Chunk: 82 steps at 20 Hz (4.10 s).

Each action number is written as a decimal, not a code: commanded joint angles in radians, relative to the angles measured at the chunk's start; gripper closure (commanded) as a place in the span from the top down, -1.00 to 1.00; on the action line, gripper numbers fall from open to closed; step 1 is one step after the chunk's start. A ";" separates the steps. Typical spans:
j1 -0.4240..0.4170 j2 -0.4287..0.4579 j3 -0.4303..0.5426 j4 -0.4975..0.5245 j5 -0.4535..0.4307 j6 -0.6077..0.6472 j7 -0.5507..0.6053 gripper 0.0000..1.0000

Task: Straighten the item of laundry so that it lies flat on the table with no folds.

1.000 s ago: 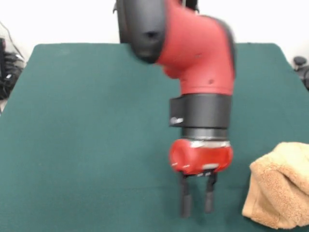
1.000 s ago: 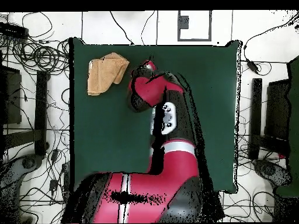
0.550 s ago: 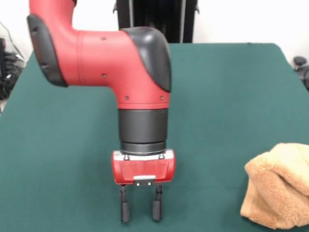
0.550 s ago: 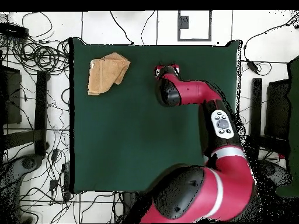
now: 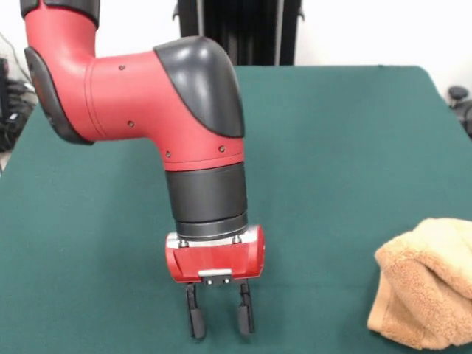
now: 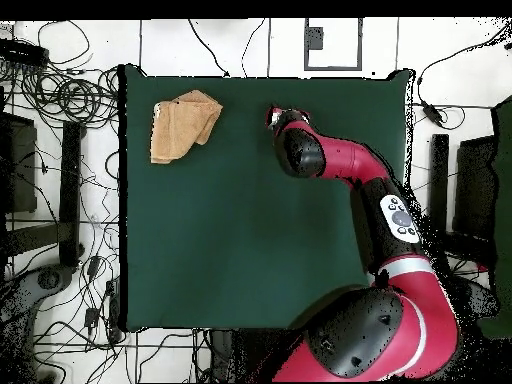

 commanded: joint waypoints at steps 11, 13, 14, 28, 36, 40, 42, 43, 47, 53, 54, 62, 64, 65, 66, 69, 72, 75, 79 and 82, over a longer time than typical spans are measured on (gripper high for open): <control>-0.024 0.186 0.218 0.179 0.126 0.241 -0.079 1.00; -0.030 0.194 0.225 0.180 0.138 0.251 -0.077 1.00; -0.033 0.197 0.229 0.181 0.143 0.254 -0.077 1.00; -0.032 0.195 0.222 0.219 0.186 0.202 0.019 1.00; -0.019 0.182 0.205 0.240 0.203 0.164 0.068 1.00; -0.020 0.183 0.204 0.244 0.211 0.155 0.066 1.00; -0.015 0.178 0.197 0.248 0.214 0.144 0.078 1.00; -0.013 0.176 0.194 0.250 0.215 0.139 0.083 1.00; -0.001 0.166 0.180 0.255 0.222 0.122 0.109 1.00; -0.002 0.167 0.179 0.259 0.224 0.110 0.107 1.00; -0.002 0.167 0.180 0.260 0.225 0.109 0.106 1.00; -0.001 0.168 0.177 0.262 0.235 0.104 0.097 1.00; -0.003 0.169 0.179 0.263 0.238 0.104 0.094 1.00; -0.003 0.170 0.179 0.263 0.240 0.106 0.092 1.00; -0.003 0.170 0.179 0.263 0.241 0.106 0.092 1.00; -0.006 0.173 0.183 0.268 0.255 0.110 0.102 1.00; -0.001 0.169 0.177 0.275 0.263 0.103 0.115 1.00; 0.003 0.163 0.175 0.284 0.271 0.099 0.125 1.00; -0.005 0.167 0.185 0.300 0.285 0.102 0.129 1.00; -0.012 0.170 0.191 0.310 0.288 0.095 0.126 1.00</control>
